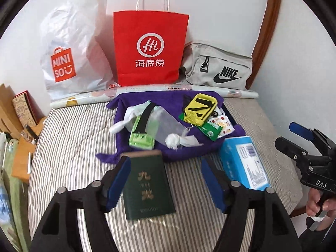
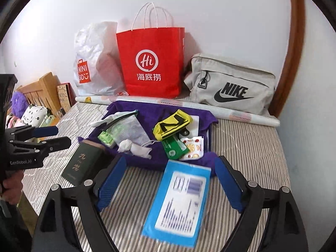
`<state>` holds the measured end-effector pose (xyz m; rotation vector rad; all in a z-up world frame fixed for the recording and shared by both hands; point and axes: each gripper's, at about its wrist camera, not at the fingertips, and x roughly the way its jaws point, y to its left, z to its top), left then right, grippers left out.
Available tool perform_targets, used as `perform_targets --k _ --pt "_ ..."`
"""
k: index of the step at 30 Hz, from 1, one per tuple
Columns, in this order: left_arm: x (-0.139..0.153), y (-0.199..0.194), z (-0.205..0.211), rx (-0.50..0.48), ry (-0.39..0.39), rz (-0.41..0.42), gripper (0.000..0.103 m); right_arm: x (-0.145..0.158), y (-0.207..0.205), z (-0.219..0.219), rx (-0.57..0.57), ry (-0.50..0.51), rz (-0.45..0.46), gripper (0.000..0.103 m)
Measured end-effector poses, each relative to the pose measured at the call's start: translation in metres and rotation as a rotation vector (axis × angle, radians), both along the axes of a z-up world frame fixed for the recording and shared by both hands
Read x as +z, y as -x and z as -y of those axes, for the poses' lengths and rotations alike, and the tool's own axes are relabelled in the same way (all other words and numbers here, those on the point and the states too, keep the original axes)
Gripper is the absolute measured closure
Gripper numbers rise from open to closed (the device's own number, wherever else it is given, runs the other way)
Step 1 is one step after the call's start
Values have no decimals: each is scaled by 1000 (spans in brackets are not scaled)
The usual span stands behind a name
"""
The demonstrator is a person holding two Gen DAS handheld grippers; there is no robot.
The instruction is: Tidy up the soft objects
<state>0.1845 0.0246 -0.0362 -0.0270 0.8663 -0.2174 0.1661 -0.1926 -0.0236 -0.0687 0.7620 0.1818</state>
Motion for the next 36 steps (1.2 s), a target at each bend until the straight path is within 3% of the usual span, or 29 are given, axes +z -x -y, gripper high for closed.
perform_targets --k 5,21,36 --pt "6 38 -1 35 8 32 21 10 39 0 -28 -3 33 11" --pt "6 139 15 94 -55 100 20 12 147 -4 -47 -14 79 11" --pt "8 168 17 109 -42 113 20 2 172 -9 -33 -16 65 11"
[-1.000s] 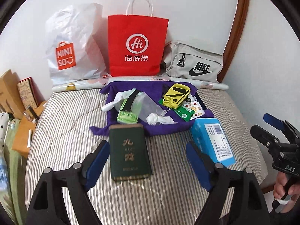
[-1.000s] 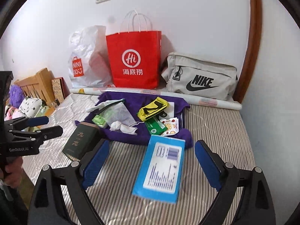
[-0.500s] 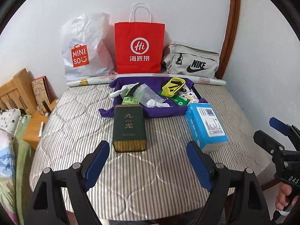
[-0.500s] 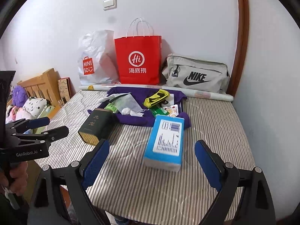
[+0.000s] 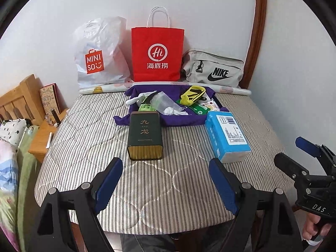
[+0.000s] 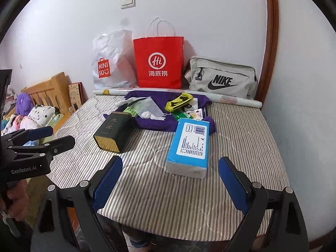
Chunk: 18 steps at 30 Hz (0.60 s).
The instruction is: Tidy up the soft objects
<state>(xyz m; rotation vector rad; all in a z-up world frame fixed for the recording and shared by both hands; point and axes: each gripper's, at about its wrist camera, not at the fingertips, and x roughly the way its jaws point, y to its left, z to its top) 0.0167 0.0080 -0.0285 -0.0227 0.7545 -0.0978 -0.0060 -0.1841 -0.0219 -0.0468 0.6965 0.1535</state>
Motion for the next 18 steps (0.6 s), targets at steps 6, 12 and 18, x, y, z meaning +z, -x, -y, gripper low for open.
perform_targets --k 6,12,18 --pt "0 2 -2 9 0 0 20 -1 1 0 -7 -3 -4 11" --pt "-1 2 -1 9 0 -4 20 -1 1 1 -11 -4 -8 11" --pt "-1 3 0 9 -1 -4 20 -3 2 3 -18 -10 -12 11"
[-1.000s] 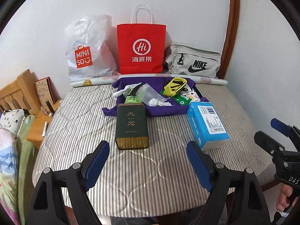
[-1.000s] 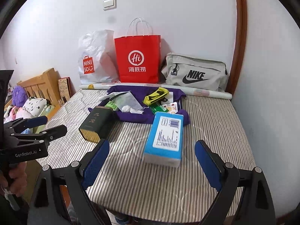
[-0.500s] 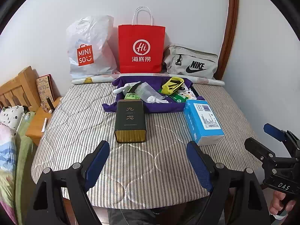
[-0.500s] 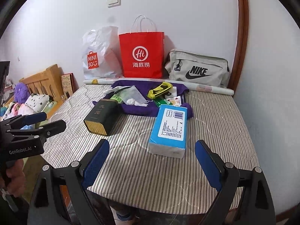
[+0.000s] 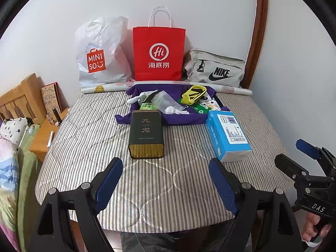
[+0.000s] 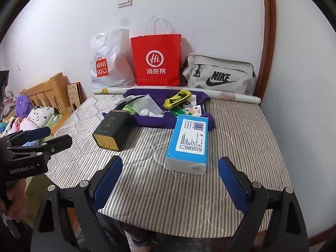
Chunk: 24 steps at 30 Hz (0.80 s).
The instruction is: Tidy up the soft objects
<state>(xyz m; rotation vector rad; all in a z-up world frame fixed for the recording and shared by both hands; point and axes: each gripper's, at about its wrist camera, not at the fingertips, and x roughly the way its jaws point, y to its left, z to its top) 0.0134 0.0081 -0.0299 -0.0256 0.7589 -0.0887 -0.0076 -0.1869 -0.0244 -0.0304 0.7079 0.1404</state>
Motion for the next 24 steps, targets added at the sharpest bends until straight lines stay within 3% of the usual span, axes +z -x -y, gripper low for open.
perform_targets --k 24 --pt "1 1 1 0 -1 1 20 0 3 -1 -1 -2 -4 11"
